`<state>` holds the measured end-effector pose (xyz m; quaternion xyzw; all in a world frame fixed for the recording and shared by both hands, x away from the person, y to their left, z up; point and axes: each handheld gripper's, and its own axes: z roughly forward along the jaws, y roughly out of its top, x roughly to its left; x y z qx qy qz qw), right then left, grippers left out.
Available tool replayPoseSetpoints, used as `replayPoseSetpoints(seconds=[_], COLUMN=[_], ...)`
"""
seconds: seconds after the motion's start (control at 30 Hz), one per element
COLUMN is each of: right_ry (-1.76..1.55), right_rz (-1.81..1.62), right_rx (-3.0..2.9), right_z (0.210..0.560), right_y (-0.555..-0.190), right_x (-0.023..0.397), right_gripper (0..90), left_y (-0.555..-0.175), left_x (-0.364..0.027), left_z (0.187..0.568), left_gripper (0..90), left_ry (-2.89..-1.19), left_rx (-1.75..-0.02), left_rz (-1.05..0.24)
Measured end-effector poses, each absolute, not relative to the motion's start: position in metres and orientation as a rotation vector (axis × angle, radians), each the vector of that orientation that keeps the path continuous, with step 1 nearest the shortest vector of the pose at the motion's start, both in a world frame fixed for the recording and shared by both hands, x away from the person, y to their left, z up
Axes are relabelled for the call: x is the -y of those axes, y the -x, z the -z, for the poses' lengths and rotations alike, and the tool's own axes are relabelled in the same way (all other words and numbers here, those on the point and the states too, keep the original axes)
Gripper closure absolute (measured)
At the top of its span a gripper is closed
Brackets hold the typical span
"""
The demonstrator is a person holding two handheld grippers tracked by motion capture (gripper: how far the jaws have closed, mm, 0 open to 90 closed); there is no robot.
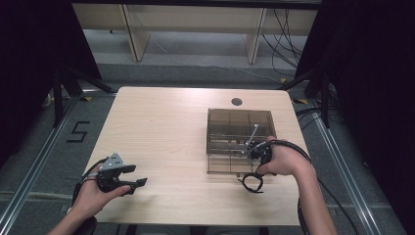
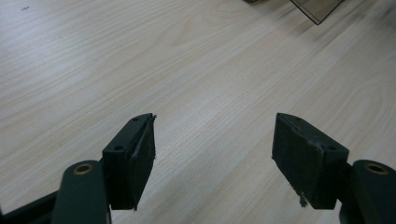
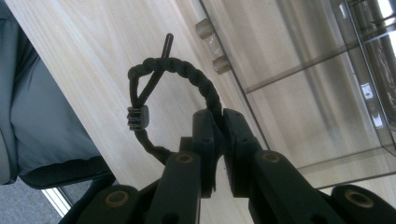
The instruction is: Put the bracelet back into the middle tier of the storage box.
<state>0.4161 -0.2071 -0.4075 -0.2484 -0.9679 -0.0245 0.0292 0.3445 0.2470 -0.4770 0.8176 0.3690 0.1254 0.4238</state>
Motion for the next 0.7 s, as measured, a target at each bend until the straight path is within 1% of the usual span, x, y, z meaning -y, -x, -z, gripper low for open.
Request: replayPoseSetpoints(seconds=[0.07,0.1,0.33,0.37,0.4,0.7], right_ry=[0.814,0.766,0.816,0.779,0.844,0.805], right_rz=[0.060,0.082,0.072,0.088,0.075,0.094], right_rx=[2.983,2.991,2.992,2.999,2.978,3.004], right_z=[0.407,0.408,0.405,0.405,0.404,0.399], right_y=[-0.415,-0.417,-0.417,-0.418,-0.415,-0.420], right_x=[0.207,0.210,0.214,0.216,0.215,0.224], right_gripper=[84.5,84.5,84.5,84.5,84.6,84.6], left_y=[-0.345,-0.345,-0.345,-0.345,-0.345,-0.345], left_x=[-0.247,-0.247,-0.247,-0.247,-0.247,-0.247], left_z=[0.477,0.477,0.477,0.477,0.477,0.478], left_gripper=[30.1,30.0,30.1,30.0,30.0,30.1], left_ry=[-2.046,-2.047,-2.047,-2.046,-2.046,-2.053], left_rx=[-0.923,-0.923,-0.925,-0.925,-0.925,-0.920], left_rz=[-0.314,-0.313,-0.314,-0.314,-0.314,-0.310])
